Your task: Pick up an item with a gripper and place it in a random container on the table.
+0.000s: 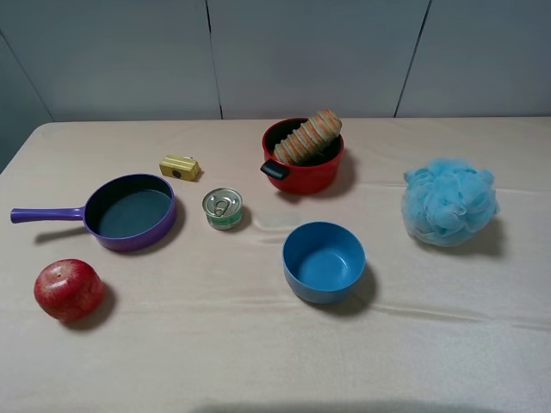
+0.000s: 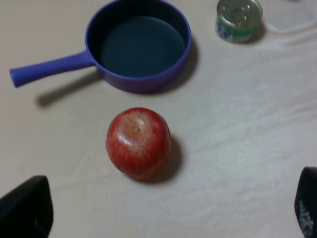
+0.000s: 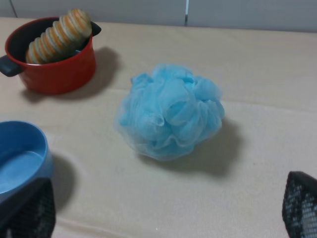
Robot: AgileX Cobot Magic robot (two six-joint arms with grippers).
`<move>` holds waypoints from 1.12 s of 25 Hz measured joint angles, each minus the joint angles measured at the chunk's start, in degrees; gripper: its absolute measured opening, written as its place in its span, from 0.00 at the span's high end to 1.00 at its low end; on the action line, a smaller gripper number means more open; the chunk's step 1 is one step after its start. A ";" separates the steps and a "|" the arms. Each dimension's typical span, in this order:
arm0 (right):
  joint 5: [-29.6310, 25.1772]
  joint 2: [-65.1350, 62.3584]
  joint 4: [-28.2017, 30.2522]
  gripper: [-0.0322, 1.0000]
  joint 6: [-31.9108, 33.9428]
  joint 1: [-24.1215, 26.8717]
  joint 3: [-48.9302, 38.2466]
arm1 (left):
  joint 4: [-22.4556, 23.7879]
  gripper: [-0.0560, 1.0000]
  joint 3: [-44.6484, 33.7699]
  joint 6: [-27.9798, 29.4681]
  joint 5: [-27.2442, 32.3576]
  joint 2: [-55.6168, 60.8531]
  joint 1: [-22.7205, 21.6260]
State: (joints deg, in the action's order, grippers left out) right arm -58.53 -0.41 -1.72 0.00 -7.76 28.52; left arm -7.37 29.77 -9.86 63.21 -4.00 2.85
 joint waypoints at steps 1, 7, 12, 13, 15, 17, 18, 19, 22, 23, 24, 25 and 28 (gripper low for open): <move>0.00 0.00 0.00 0.30 0.00 0.00 0.00 | 0.00 0.01 -0.07 0.00 -0.06 0.74 -0.08; 0.00 0.00 0.00 0.30 0.00 0.00 0.00 | -0.11 0.01 -1.31 -0.06 -1.61 4.20 -0.08; 0.00 0.00 0.00 0.30 0.00 0.00 0.00 | -0.13 0.01 -1.31 -0.10 -1.67 4.20 -0.08; 0.00 0.00 0.00 0.30 0.00 0.00 0.00 | -0.13 0.01 -1.31 -0.10 -1.67 4.20 -0.08; 0.00 0.00 0.00 0.30 0.00 0.00 0.00 | -0.13 0.01 -1.31 -0.18 -1.67 4.20 -0.08; 0.00 0.00 0.00 0.30 0.00 0.00 0.00 | -0.13 0.01 -1.31 -0.23 -1.67 4.20 -0.08; 0.00 0.00 0.00 0.30 0.00 0.00 0.00 | -0.13 0.01 -1.31 -0.23 -1.67 4.20 -0.08; 0.00 0.00 0.00 0.30 0.00 0.00 0.00 | -0.13 0.01 -1.31 -0.23 -1.67 4.20 -0.08; 0.00 0.00 0.00 0.30 0.00 0.00 0.00 | -0.13 0.01 -1.31 -0.23 -1.67 4.20 -0.08; 0.00 0.00 0.00 0.30 0.00 0.00 0.00 | -0.13 0.01 -1.31 -0.23 -1.67 4.20 -0.08; 0.00 0.00 0.00 0.30 0.00 0.00 0.00 | -0.13 0.01 -1.31 -0.23 -1.67 4.20 -0.08; 0.00 0.00 0.00 0.30 0.00 0.00 0.00 | -0.13 0.01 -1.31 -0.23 -1.67 4.20 -0.08; 0.00 0.00 0.00 0.30 0.00 0.00 0.00 | -0.13 0.01 -1.31 -0.23 -1.67 4.20 -0.08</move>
State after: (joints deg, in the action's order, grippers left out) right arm -58.53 -0.41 -1.72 0.00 -7.76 28.52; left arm -7.50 28.46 -10.10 61.54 0.20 2.77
